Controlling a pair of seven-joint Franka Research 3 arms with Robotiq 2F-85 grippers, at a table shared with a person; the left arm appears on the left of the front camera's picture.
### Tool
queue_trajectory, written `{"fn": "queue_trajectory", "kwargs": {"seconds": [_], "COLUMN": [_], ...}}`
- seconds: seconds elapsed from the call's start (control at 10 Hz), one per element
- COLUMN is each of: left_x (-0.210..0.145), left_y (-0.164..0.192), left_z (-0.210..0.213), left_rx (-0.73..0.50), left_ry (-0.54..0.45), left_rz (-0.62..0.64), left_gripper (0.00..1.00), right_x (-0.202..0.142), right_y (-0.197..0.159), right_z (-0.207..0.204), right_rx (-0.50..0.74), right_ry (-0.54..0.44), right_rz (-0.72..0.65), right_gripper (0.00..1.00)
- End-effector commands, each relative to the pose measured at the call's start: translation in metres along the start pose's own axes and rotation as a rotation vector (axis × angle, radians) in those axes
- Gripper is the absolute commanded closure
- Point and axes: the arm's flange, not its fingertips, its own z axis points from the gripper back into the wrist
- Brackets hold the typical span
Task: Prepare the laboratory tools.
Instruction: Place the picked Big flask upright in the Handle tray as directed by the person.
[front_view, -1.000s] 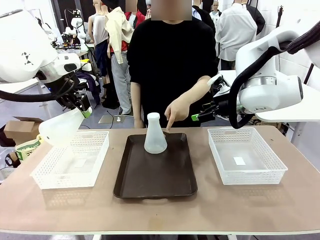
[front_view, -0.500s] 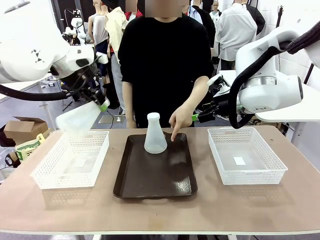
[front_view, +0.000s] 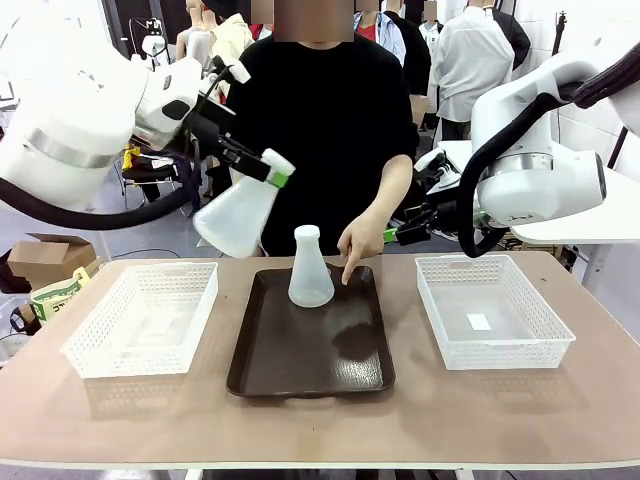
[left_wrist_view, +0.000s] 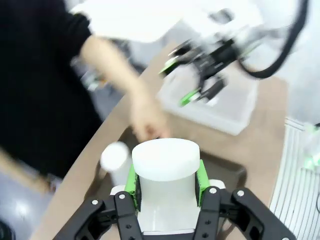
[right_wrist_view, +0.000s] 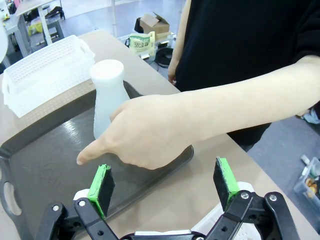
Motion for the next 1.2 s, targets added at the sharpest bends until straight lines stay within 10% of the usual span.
{"fn": "queue_trajectory", "kwargs": {"seconds": [0.0, 0.4, 1.1], "left_x": [-0.041, -0.044, -0.06], "left_y": [0.026, 0.022, 0.023], "left_z": [-0.01, -0.012, -0.012], "left_rx": [-0.353, -0.547, -0.544], "left_ry": [-0.195, -0.341, -0.324], "left_rz": [-0.111, -0.157, -0.133], "left_gripper": [1.0, 1.0, 1.0], "right_x": [0.0, 0.0, 0.0], "right_y": [0.0, 0.0, 0.0], "right_z": [0.0, 0.0, 0.0], "right_rx": [0.0, 0.0, 0.0], "right_ry": [0.001, 0.001, 0.001], "right_rz": [-0.002, -0.002, -0.002], "right_gripper": [0.0, 0.0, 0.0]}}
